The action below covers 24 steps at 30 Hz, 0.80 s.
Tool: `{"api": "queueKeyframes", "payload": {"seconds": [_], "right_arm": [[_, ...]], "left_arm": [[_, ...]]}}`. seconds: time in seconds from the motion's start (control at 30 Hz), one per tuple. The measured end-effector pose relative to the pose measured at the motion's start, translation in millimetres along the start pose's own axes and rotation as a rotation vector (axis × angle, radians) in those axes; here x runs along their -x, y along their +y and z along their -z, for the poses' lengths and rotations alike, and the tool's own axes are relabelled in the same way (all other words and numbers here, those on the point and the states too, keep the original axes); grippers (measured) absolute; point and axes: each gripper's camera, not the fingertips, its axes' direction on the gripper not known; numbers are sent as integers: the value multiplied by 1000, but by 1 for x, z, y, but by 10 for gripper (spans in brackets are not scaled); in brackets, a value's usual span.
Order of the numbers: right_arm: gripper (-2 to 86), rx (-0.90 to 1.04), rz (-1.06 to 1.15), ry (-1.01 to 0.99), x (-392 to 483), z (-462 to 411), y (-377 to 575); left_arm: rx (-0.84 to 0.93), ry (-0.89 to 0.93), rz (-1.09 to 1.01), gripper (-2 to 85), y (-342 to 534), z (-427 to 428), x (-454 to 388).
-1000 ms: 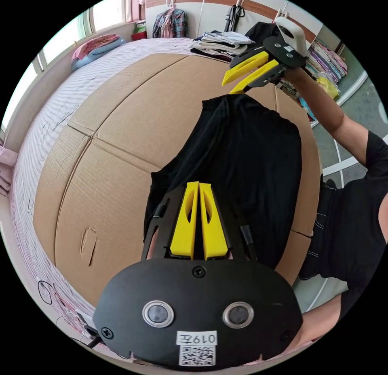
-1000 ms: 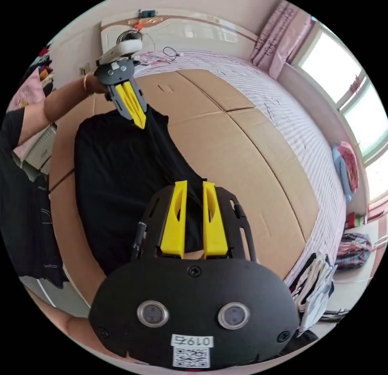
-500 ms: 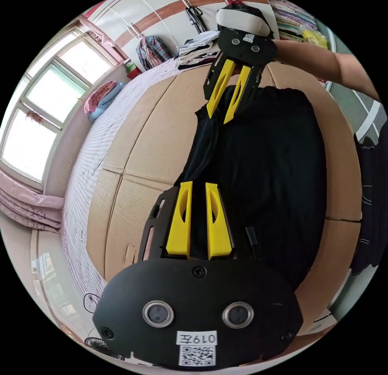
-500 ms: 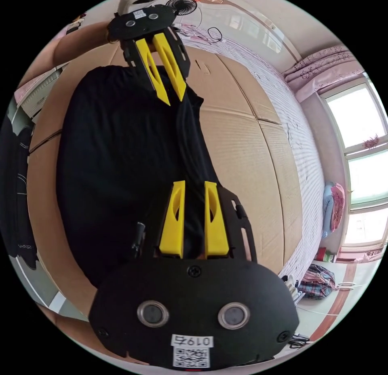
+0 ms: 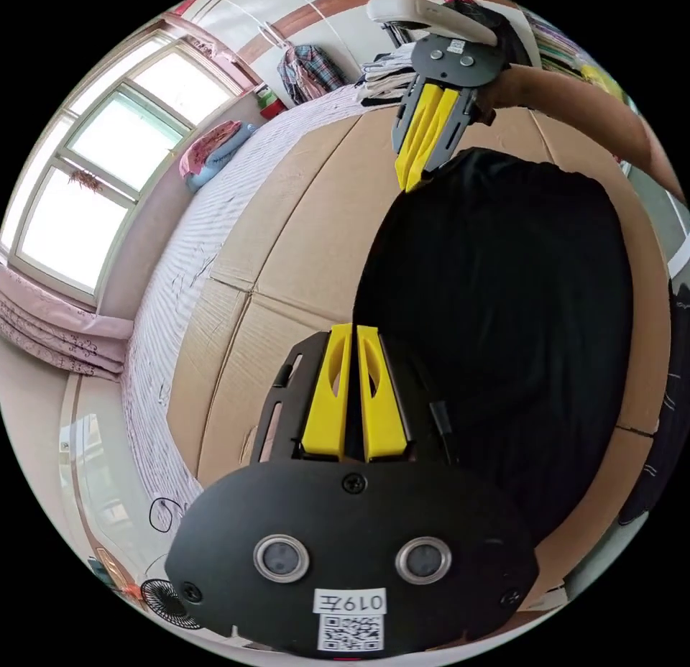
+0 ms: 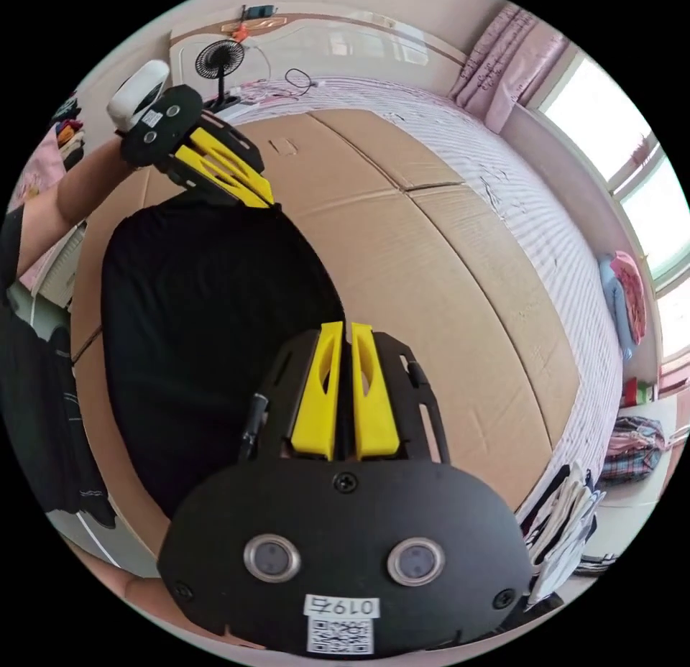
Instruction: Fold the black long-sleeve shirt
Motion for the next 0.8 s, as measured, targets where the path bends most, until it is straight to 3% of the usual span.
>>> {"api": "queueKeyframes", "payload": {"seconds": [0.13,0.27,0.43,0.57,0.8], "right_arm": [[52,14,-127,-47,-23,-1,29],[41,-128,-168,11,-7,40,88],[-1,-361,-256,51,34,92,196],[-5,-519,-384,-32,69,106,298],[73,-426,-579,-209,86,80,407]], "left_arm": [[35,52,94,10,22,5,19],[46,16,209,11,69,32,28],[-122,22,360,10,161,101,9],[-321,98,537,13,251,153,-33],[-358,60,791,34,365,187,-96]]}}
